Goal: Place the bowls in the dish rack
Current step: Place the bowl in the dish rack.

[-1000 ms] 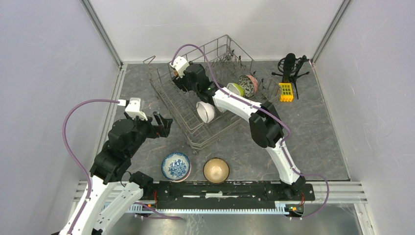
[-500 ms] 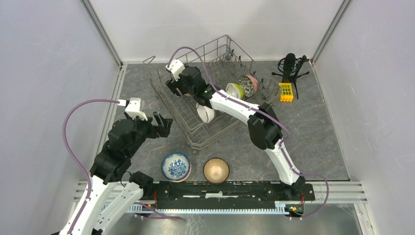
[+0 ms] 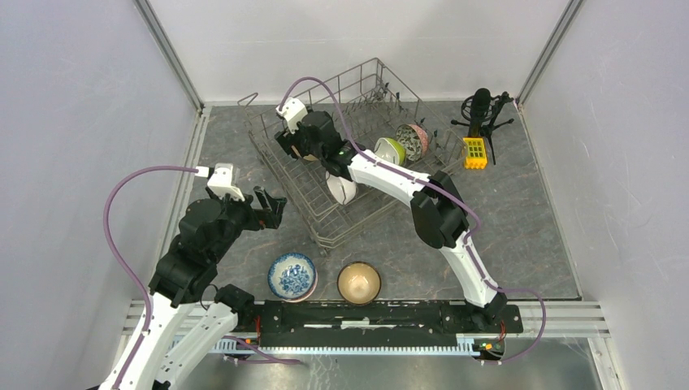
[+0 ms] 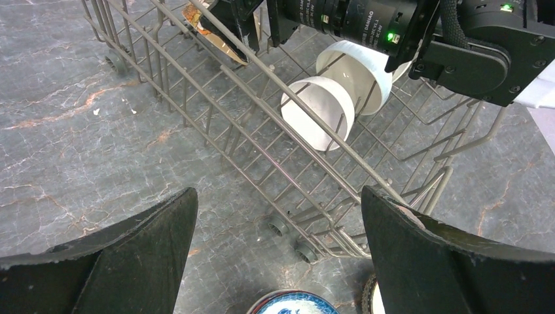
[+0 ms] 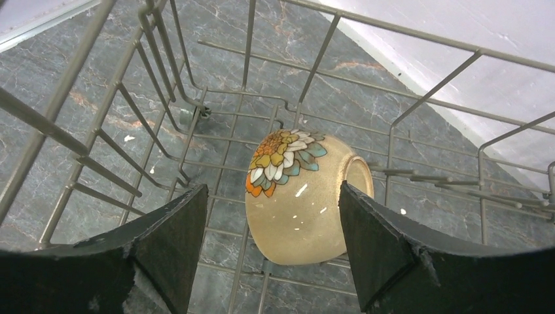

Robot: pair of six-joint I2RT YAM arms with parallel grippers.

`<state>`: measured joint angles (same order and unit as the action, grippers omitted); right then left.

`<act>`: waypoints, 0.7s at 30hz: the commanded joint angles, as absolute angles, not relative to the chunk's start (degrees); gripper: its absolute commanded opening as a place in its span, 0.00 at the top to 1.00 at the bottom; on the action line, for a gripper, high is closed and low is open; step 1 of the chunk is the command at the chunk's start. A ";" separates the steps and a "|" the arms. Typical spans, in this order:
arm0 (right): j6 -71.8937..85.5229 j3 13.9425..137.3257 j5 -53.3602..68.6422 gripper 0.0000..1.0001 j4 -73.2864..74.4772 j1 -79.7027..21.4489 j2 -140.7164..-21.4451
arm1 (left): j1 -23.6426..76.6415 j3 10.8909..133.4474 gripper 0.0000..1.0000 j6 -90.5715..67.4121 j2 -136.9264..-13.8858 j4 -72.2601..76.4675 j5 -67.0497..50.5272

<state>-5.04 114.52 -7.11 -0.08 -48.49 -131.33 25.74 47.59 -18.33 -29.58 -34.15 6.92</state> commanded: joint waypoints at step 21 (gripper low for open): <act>-11.67 118.35 -12.06 0.07 -0.09 -48.87 -135.55 | 25.62 47.72 0.00 -15.21 -30.23 -32.69 6.33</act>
